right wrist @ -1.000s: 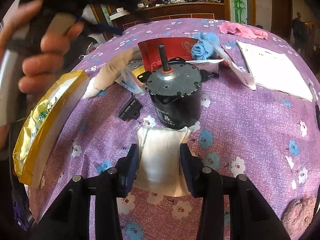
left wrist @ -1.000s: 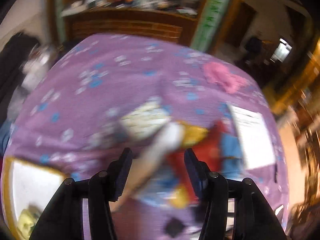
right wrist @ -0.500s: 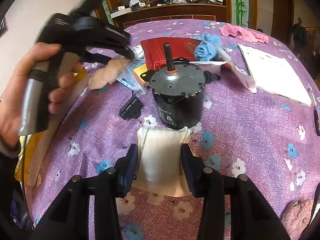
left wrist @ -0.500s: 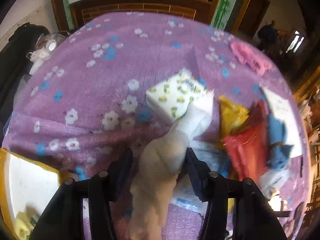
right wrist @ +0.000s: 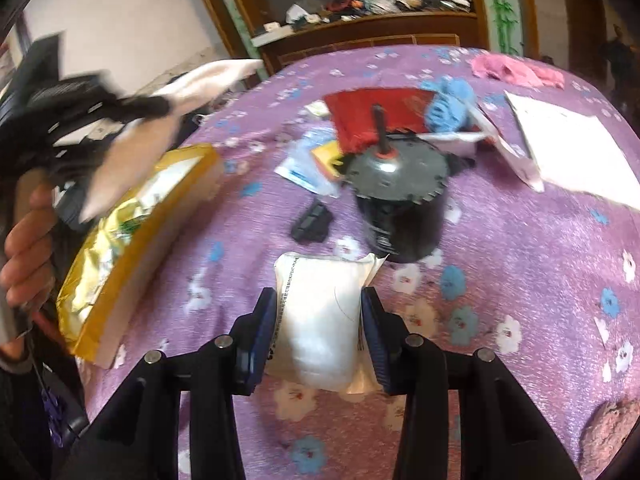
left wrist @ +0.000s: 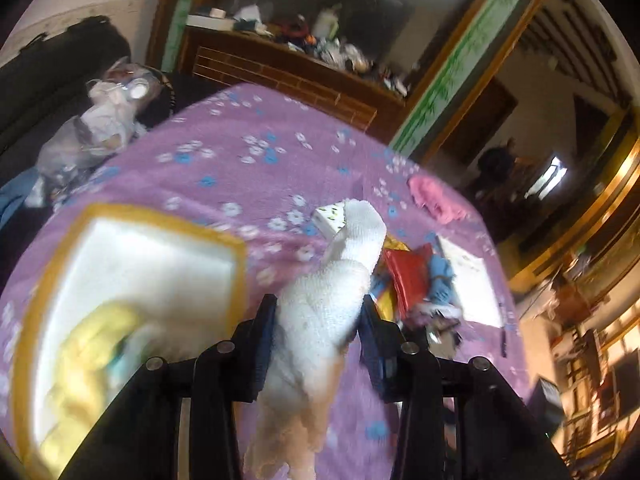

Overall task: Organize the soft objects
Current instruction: 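Carry the white cloth and paper bag into the foam box and release both, then move right tool toward the blue cloth on the red box, then grasp the red foil packet with left tool while right tool grasps the white pouch beside it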

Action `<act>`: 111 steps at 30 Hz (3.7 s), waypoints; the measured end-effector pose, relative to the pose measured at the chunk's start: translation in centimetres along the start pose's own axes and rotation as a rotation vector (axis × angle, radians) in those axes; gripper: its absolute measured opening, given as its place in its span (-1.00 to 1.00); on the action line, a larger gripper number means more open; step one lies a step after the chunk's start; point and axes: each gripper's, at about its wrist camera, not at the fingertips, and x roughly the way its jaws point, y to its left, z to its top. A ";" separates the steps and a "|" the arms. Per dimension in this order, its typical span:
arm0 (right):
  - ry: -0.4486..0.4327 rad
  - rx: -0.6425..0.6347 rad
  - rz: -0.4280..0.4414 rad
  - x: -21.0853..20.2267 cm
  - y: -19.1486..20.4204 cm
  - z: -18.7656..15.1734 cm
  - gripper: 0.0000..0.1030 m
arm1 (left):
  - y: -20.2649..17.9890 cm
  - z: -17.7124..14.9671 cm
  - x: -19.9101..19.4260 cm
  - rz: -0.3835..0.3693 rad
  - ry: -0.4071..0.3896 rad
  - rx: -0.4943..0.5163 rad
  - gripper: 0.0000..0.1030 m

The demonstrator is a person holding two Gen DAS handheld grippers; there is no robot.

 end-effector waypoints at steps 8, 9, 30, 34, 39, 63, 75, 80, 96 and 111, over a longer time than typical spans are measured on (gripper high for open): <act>-0.018 -0.076 0.026 -0.2 2.3 0.0 -0.20 | 7.6 -2.8 -6.8 0.150 -0.081 -0.093 -0.19; -0.005 -0.079 0.040 -0.2 3.1 0.2 -0.19 | 8.8 -2.8 -6.8 0.157 -0.081 -0.107 -0.19; 0.115 -0.217 0.024 15.6 19.4 11.1 -0.10 | 16.2 0.8 2.1 0.197 0.016 -0.138 -0.14; 0.123 -0.223 0.043 16.4 19.1 10.5 0.04 | 15.6 0.2 2.3 0.147 0.046 -0.122 -0.04; 0.015 -0.216 0.072 12.2 18.3 10.1 0.74 | 15.6 -0.7 0.4 0.044 0.029 -0.206 0.40; 0.076 0.086 -0.146 -2.9 -2.1 -1.1 0.77 | -4.6 -11.7 6.2 0.249 -0.003 0.181 0.44; -0.104 0.106 -0.122 -5.9 -3.4 5.8 0.77 | -4.0 -12.0 5.9 0.216 -0.053 0.188 0.44; -0.086 0.185 -0.151 -3.4 -6.8 10.4 0.78 | -4.0 -12.0 5.7 0.196 -0.060 0.180 0.44; -0.033 0.420 -0.068 3.0 -15.5 9.9 0.77 | -4.1 -12.0 4.5 0.155 -0.089 0.140 0.44; 0.026 0.304 -0.268 2.0 -14.7 8.9 0.66 | -9.9 0.0 11.7 0.000 0.161 0.096 0.43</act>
